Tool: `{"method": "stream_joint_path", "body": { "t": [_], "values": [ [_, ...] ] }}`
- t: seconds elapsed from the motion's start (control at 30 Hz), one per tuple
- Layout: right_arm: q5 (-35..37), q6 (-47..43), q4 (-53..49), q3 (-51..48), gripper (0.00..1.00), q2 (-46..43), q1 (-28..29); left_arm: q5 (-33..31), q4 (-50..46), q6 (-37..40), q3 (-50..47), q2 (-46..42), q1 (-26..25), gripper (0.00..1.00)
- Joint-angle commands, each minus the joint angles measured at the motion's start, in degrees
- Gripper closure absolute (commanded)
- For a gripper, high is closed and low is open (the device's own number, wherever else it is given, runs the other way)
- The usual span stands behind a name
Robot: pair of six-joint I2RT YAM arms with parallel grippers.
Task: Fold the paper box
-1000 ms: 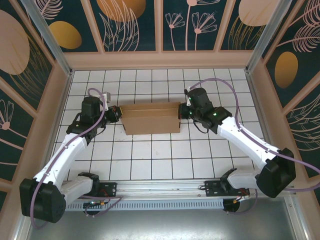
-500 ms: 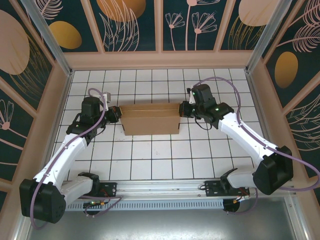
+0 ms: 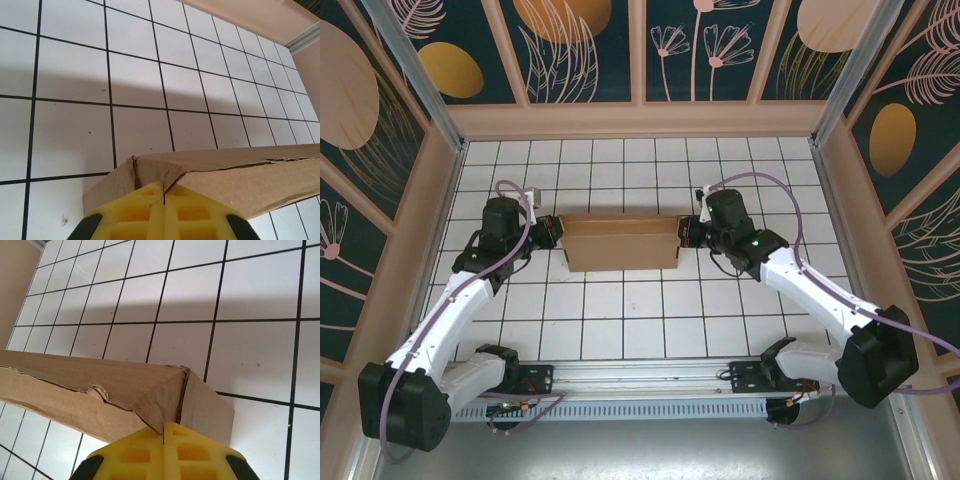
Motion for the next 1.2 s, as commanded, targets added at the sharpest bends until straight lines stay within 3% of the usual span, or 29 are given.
{"method": "stream_joint_path", "body": {
  "t": [0.0, 0.33, 0.57, 0.83, 1.07, 1.17],
  "values": [
    [5.7, -2.6, -2.6, -4.7, 1.00, -0.6, 0.4, 1.0, -2.6, -0.9, -3.1, -0.6, -0.1, 1.00],
    [6.4, -4.0, 1.1, -6.8, 1.00, -0.8, 1.6, 0.3, -0.9, -3.0, -8.9, -3.8, -0.2, 1.00],
    [6.8, -5.6, 1.5, -5.9, 0.87, -2.4, 1.8, -0.4, -0.1, -1.3, -11.1, -5.2, -0.2, 1.00],
    [-3.7, -7.3, 5.8, -4.6, 0.65, -6.5, 1.7, -1.8, -1.7, 3.2, -9.0, -5.5, -0.1, 1.00],
    [-16.5, -7.8, 10.7, -7.0, 0.53, -9.8, 1.3, -2.1, -1.2, 5.7, -9.9, -6.4, -0.3, 1.00],
    [-17.2, -7.6, 9.0, -4.8, 0.51, -9.7, 1.4, -2.1, -1.0, 6.1, -9.6, -6.6, -0.5, 1.00]
  ]
}}
